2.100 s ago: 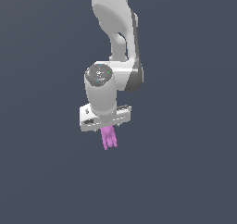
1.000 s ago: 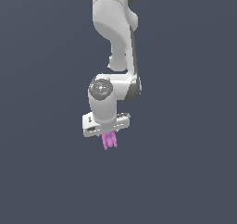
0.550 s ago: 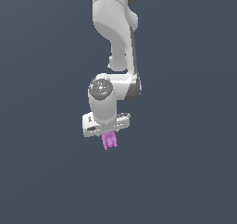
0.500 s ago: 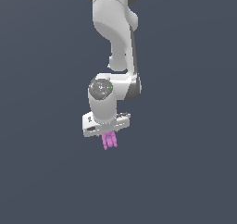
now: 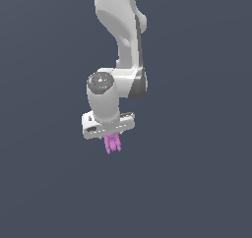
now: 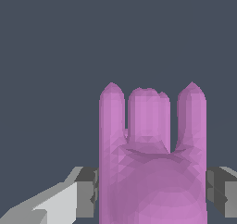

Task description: Pick up the object and move it to a goal position.

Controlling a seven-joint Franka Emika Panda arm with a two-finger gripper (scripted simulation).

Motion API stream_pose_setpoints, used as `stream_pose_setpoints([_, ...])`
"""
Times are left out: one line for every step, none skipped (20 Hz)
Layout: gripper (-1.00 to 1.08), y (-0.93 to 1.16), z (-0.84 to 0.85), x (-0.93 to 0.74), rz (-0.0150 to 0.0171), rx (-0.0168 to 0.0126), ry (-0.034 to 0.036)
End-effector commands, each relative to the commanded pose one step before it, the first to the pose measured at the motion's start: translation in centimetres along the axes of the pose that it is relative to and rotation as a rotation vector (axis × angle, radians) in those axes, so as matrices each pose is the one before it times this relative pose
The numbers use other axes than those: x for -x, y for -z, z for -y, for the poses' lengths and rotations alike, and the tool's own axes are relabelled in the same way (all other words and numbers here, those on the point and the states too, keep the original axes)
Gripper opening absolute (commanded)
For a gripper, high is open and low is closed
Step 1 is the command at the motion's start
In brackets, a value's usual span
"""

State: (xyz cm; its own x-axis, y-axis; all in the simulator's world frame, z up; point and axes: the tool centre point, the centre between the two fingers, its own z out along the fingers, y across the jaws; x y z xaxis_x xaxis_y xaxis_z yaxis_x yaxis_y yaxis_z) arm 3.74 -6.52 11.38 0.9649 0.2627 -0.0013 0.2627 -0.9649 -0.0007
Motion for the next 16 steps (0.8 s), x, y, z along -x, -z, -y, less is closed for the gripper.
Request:
stream_pose_setpoints([-1.00,1.575,-0.593,0.760,-0.00129,0.00062,-0.00054])
stream_pose_setpoints([-1.00,0.728,-0.266,0.373,0.00000,0.00000,0.00000])
stream_pose_setpoints([-1.00,0.789,-0.288,0.403,0.00000,0.00000,0.00000])
stream_pose_setpoints([-1.00,0.835,-0.323,0.435,0.00009,-0.00047,-0.00011])
stream_pose_setpoints([-1.00,0.910,-0.331,0.463,0.00000,0.00000,0.00000])
stream_pose_setpoints([-1.00,0.963,-0.350,0.488,0.00000,0.00000,0.00000])
stream_pose_setpoints([-1.00,1.011,-0.367,0.510,0.00000,0.00000,0.00000])
stream_pose_setpoints([-1.00,1.060,-0.391,0.536,-0.00027,-0.00040,-0.00002])
stream_pose_setpoints([-1.00,1.081,-0.391,0.542,0.00000,0.00000,0.00000])
stream_pose_setpoints([-1.00,1.083,-0.392,0.540,0.00000,0.00000,0.00000])
stream_pose_setpoints([-1.00,1.087,-0.401,0.544,-0.00025,-0.00042,0.00000])
stream_pose_setpoints([-1.00,1.085,-0.392,0.537,0.00000,0.00000,0.00000])
stream_pose_setpoints([-1.00,1.088,-0.401,0.541,-0.00026,-0.00041,0.00001])
stream_pose_setpoints([-1.00,1.085,-0.392,0.532,0.00000,0.00000,0.00000])
stream_pose_setpoints([-1.00,1.084,-0.392,0.530,0.00000,0.00000,0.00000])
stream_pose_setpoints([-1.00,1.086,-0.402,0.533,-0.00028,-0.00040,0.00002])
